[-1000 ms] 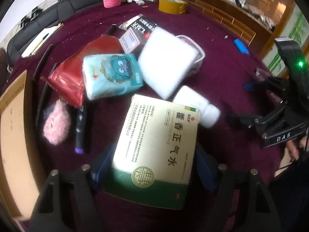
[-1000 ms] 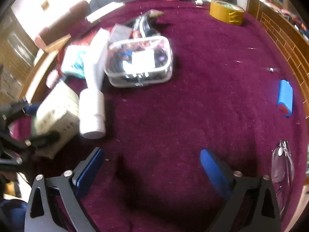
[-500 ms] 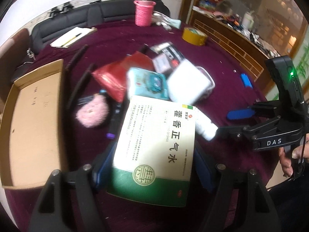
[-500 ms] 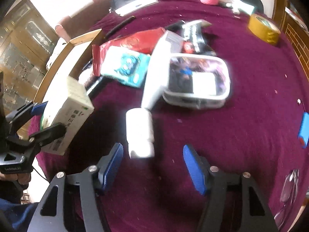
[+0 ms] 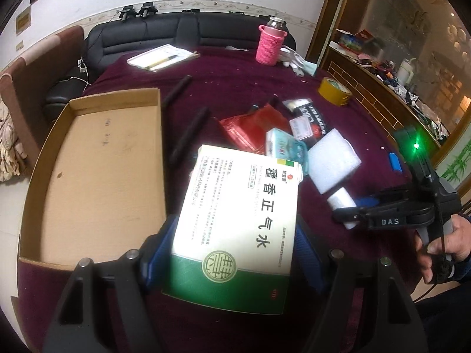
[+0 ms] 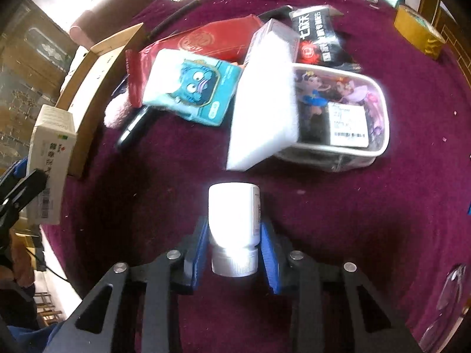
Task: Organize objects
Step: 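Lower medicine box and pill bottle into the cardboard box while both grippers open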
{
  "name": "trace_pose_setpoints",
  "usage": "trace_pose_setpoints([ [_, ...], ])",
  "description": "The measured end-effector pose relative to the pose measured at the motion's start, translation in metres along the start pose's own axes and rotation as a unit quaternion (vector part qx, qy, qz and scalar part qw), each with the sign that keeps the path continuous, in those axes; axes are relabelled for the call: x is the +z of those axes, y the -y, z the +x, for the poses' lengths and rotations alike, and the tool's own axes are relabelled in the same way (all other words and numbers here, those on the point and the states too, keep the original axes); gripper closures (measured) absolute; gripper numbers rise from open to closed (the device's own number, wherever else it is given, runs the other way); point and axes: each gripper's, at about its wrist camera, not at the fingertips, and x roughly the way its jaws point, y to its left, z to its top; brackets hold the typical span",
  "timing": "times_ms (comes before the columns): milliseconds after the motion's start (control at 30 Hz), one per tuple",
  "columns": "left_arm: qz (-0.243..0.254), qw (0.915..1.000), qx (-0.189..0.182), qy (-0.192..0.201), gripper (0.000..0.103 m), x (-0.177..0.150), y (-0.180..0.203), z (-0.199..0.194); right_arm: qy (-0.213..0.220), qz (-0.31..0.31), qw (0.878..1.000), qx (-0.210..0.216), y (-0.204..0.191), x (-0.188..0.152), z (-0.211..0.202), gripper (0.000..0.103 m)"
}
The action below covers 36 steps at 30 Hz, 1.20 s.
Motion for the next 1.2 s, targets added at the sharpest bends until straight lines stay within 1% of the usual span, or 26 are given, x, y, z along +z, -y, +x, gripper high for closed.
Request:
trace_pose_setpoints([
  [133,-0.002,1.0000,0.001,0.005,0.029,-0.001,-0.005,0.000,0.005,-0.014,1.000,0.017,-0.012,-0.001,-0.014,0.066],
  [200,-0.005,1.0000,-0.002,0.007,0.029,0.000,-0.006,-0.001,0.010,-0.021,1.000,0.017,-0.018,-0.002,-0.021,0.066],
  [333,-0.013,0.9996,0.004,0.023,0.029,0.005,-0.017,-0.010,0.026,-0.021,0.999,0.040,-0.027,0.001,-0.033,0.066],
  [433,-0.029,0.9988,0.015,0.036,0.029,0.009,-0.034,-0.018,0.033,-0.029,0.998,0.052,-0.032,0.003,-0.046,0.066],
  [567,-0.053,0.9968,0.038,0.045,0.029,0.014,-0.065,-0.026,0.041,-0.051,0.996,0.064,-0.060,0.020,-0.054,0.066],
  [633,-0.069,0.9952,0.051,0.048,0.028,0.017,-0.085,-0.028,0.044,-0.064,0.995,0.069,-0.079,0.035,-0.054,0.066],
  [733,-0.089,0.9927,0.062,0.052,0.028,0.022,-0.109,-0.027,0.050,-0.081,0.993,0.072,-0.112,0.067,-0.043,0.066],
  [867,-0.098,0.9908,0.075,0.055,0.028,0.029,-0.136,-0.025,0.054,-0.097,0.990,0.083,-0.155,0.104,-0.033,0.066],
  [933,-0.099,0.9908,0.076,0.052,0.028,0.033,-0.148,-0.023,0.054,-0.101,0.990,0.086,-0.169,0.117,-0.026,0.066],
  [1000,-0.099,0.9905,0.083,0.049,0.028,0.038,-0.158,-0.022,0.048,-0.094,0.990,0.090,-0.185,0.136,-0.014,0.066],
  [1100,-0.109,0.9901,0.078,0.044,0.028,0.051,-0.176,-0.019,0.034,-0.072,0.992,0.100,-0.197,0.162,0.006,0.066],
  [1200,-0.109,0.9902,0.081,0.031,0.028,0.069,-0.191,-0.005,0.032,-0.057,0.993,0.094,-0.205,0.184,0.019,0.066],
])
